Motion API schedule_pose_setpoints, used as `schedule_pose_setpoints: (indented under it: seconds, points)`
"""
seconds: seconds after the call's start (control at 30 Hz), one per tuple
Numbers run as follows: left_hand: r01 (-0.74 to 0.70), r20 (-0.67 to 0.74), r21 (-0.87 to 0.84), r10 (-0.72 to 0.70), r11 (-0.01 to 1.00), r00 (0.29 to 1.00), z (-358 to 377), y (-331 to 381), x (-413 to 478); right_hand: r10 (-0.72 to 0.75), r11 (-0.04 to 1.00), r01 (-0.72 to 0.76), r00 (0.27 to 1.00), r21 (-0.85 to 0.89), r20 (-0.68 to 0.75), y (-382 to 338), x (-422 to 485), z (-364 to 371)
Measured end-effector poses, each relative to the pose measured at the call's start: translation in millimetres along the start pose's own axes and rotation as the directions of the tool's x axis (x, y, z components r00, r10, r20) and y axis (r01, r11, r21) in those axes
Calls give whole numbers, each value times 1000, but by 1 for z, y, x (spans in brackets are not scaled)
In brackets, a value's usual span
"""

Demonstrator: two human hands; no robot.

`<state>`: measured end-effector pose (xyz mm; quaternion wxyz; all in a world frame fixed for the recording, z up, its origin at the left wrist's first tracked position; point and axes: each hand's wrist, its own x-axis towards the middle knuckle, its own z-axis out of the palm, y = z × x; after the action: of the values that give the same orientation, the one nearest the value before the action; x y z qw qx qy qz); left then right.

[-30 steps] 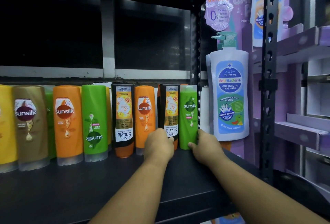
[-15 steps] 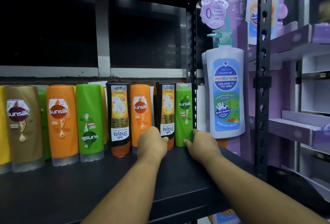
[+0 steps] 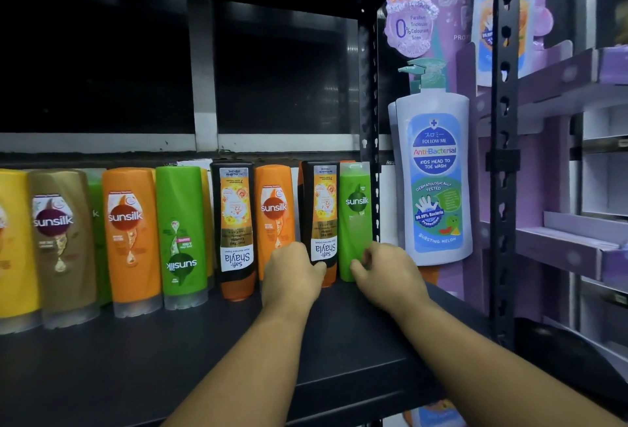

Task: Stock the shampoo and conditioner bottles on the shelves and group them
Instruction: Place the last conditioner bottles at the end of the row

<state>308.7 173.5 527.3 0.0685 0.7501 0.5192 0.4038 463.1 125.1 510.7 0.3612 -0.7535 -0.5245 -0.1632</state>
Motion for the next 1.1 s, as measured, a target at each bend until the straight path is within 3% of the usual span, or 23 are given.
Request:
schedule_pose_setpoints:
  seconds: [0.2, 0.43, 0.6, 0.83, 1.1]
  points:
    - [-109, 153, -16, 110, 994, 982, -22, -18, -13, -267, 949, 223, 945, 223, 187, -6, -6, -3]
    - [-269, 368, 177, 190, 947, 910, -87, -74, -54, -343, 931, 364, 880, -6, 328, -24, -19, -24]
    - [-228, 458, 187, 120, 956, 881, -146, -123, -78, -327, 938, 343, 828, 49, 455, -75, -55, -34]
    - [-155, 452, 274, 15, 949, 892, -206, -167, -107, -285, 942, 334, 762, 25, 581, -164, -122, -27]
    - [-143, 381, 355, -3, 924, 924, -218, -174, -127, -271, 931, 356, 821, -79, 503, -182, -155, -20]
